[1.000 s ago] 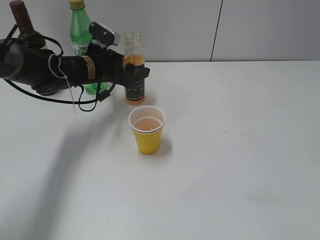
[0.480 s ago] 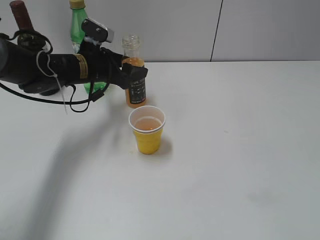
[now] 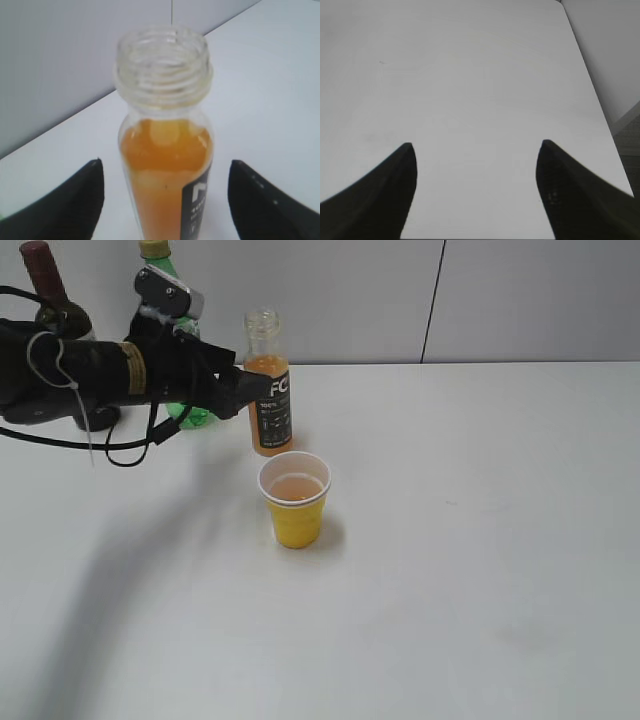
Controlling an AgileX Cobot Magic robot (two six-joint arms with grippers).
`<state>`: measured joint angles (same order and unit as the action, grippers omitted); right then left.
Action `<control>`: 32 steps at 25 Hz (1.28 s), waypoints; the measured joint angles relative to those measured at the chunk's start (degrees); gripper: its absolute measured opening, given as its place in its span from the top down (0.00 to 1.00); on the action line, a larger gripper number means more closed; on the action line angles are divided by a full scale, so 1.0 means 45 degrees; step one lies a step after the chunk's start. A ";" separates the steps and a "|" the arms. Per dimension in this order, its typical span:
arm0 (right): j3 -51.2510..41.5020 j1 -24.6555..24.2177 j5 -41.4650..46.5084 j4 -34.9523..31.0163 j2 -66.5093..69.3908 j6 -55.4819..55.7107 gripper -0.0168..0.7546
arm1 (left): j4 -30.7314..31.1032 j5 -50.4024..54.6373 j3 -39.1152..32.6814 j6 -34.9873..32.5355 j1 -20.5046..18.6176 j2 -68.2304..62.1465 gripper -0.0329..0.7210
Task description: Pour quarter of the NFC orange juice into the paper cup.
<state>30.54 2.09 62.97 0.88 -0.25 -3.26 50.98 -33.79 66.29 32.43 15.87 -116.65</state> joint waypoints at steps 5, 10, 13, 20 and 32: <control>0.0000 0.0000 -0.0004 0.0000 0.0000 0.0000 0.21 | 0.0026 0.0462 -0.1329 0.0000 -0.0415 0.1219 0.21; 0.0000 0.0000 -0.0004 0.0000 0.0000 0.0000 0.21 | 0.0050 0.2802 -0.2256 0.0000 -0.0458 0.3210 0.21; 0.0000 0.0000 -0.0004 0.0000 0.0000 0.0000 0.21 | 0.0032 0.4636 -0.2614 0.0000 -0.0458 0.4639 0.21; 0.0000 0.0000 -0.0004 0.0000 0.0000 0.0000 0.21 | -0.1177 0.9926 -0.2734 -0.0049 -0.0458 0.7679 0.21; 0.0000 0.0000 -0.0004 0.0000 0.0000 0.0000 0.21 | -0.8951 1.7572 -0.2209 -0.7207 -0.1699 1.0353 0.21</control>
<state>30.54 2.09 62.95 0.88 -0.25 -3.26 10.70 45.28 56.35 0.00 8.22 -70.07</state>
